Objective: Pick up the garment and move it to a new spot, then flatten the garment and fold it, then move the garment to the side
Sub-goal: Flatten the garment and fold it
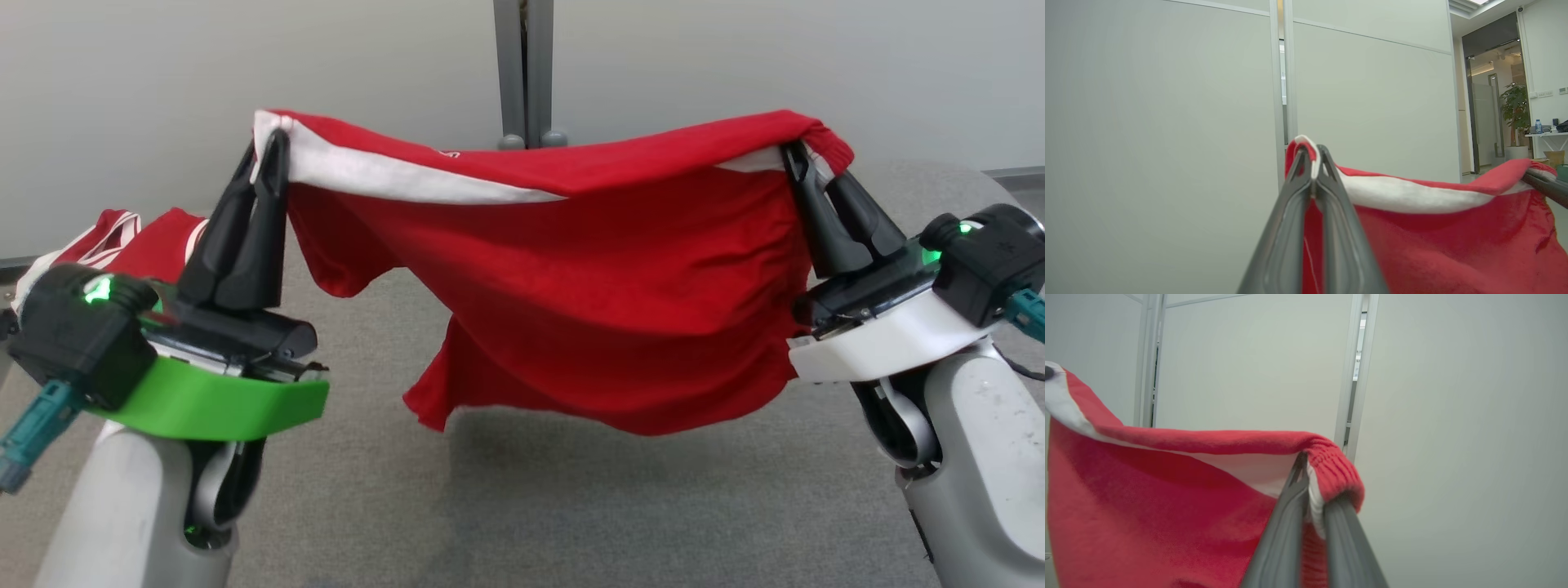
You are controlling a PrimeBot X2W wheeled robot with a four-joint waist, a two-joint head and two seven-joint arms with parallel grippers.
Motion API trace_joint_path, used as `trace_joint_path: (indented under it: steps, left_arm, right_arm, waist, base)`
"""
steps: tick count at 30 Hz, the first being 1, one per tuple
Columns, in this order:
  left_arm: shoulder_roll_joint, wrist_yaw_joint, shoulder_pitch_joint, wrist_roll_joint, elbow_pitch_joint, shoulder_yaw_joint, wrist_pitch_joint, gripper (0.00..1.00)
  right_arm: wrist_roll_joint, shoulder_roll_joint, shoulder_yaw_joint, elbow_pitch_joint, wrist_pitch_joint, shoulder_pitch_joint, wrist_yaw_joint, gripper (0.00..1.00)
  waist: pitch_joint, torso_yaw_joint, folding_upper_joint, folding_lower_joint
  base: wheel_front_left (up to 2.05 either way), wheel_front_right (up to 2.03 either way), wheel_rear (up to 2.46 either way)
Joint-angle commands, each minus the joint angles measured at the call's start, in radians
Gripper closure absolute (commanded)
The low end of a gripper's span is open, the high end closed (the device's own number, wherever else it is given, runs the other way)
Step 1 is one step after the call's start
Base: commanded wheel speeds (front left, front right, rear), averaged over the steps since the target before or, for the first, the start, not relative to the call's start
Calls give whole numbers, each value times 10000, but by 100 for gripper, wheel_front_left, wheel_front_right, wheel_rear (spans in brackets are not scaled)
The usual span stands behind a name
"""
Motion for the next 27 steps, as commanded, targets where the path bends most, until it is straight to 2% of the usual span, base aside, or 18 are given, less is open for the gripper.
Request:
trace_joint_path:
  steps: [1,7,13,19,24,27]
  left_arm:
    - [188,29,-337,24,-184,89,194,100]
    - [496,64,-1257,-84,-588,221,1003,100]
    - [642,25,-2431,-312,-33,132,1343,100]
    - [595,-1,-4522,-544,1438,150,1108,100]
    - [426,-20,-6962,-497,3160,133,613,100]
    - [238,-22,-8078,-425,4138,60,201,100]
  right_arm:
    - [-14,-55,-71,-336,173,-110,-14,100]
    - [269,-91,-198,-1277,890,-340,-14,100]
    - [595,-227,184,-681,1239,-1432,-14,100]
    - [345,-314,527,1186,763,-4199,-14,100]
    - [-208,-36,669,3229,-149,-6984,-14,100]
    - [-617,205,747,4390,-664,-8145,-14,100]
  waist:
    - [-12,-18,0,0]
    - [277,10,0,0]
    - [1608,41,0,0]
    - [3356,36,0,0]
    - [4611,-7,0,0]
    - [5149,-21,0,0]
  base:
    - [0,0,0]
    - [0,0,0]
    - [0,0,0]
    - [0,0,0]
    - [0,0,0]
    - [0,0,0]
